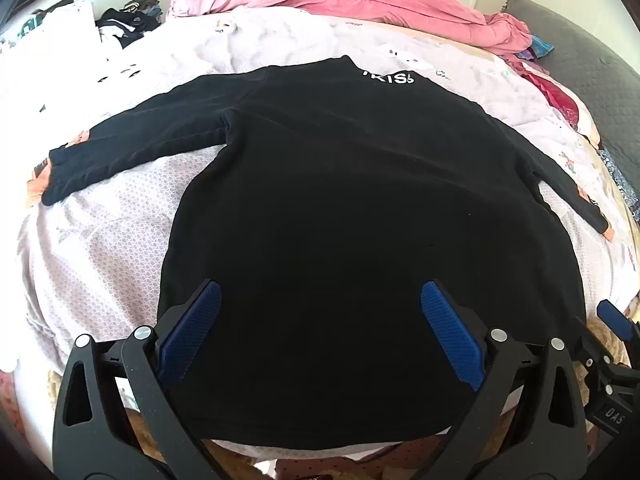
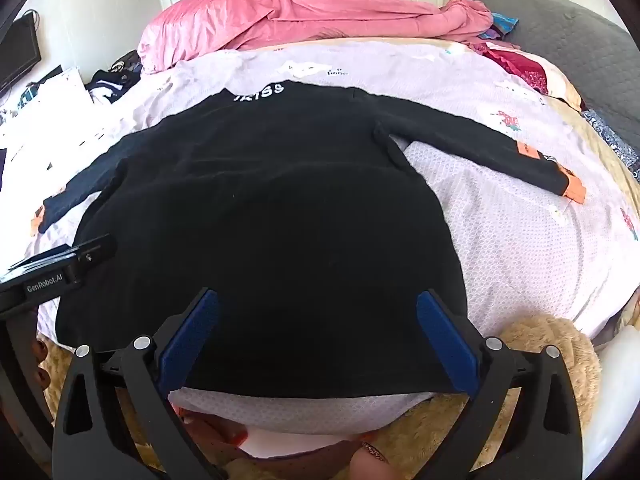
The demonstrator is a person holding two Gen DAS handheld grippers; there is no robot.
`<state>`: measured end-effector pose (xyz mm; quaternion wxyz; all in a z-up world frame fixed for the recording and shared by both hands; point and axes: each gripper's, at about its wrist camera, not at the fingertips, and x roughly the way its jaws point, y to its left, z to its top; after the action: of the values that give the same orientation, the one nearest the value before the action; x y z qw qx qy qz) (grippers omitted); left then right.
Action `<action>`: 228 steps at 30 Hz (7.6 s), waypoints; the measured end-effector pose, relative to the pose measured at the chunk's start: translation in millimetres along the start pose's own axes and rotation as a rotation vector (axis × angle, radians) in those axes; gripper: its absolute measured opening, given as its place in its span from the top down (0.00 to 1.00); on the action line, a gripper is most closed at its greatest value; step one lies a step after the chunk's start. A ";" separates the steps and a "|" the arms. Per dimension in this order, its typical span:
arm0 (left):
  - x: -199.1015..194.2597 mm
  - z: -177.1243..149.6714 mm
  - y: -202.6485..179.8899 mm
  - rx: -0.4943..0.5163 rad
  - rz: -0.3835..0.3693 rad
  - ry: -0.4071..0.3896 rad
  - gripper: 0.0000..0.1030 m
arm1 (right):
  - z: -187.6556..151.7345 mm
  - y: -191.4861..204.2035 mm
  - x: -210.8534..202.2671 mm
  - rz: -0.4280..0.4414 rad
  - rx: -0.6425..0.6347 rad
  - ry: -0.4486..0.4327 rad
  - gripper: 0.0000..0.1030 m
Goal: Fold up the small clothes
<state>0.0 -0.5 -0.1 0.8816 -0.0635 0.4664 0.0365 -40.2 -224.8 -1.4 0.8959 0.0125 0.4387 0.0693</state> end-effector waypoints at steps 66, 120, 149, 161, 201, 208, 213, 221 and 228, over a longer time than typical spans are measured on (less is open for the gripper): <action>-6.6 3.8 -5.0 0.019 0.000 -0.018 0.09 | 7.5 -0.5 -12.9 0.012 0.007 -0.059 0.04; 39.5 103.2 -56.5 0.022 -0.070 -0.020 0.09 | 94.3 -91.8 34.9 -0.057 0.261 -0.075 0.04; 103.7 157.3 -95.1 0.060 -0.105 0.042 0.09 | 100.5 -262.3 96.7 -0.239 0.800 -0.044 0.04; 122.6 169.2 -97.5 0.034 -0.110 0.058 0.09 | 106.2 -315.0 131.6 -0.259 0.944 -0.080 0.04; 78.8 167.3 -0.9 -0.250 -0.099 -0.028 0.09 | 190.9 -168.1 97.8 0.229 0.433 -0.378 0.80; 71.0 161.7 25.0 -0.297 -0.111 -0.037 0.09 | 212.4 -110.5 91.0 0.272 0.308 -0.381 0.80; 65.2 160.9 42.3 -0.326 -0.119 -0.049 0.09 | 226.0 -52.3 95.8 0.278 0.168 -0.361 0.80; 64.1 156.1 68.1 -0.370 -0.164 -0.051 0.09 | 230.9 25.6 116.9 0.252 0.003 -0.299 0.78; 69.7 151.1 81.9 -0.400 -0.213 -0.037 0.09 | 218.9 65.2 146.1 0.256 -0.058 -0.213 0.68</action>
<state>152.6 103.0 20.1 0.8587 -0.2850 0.4243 0.0362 213.3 -132.1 24.1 0.9211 0.0498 0.3339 0.1938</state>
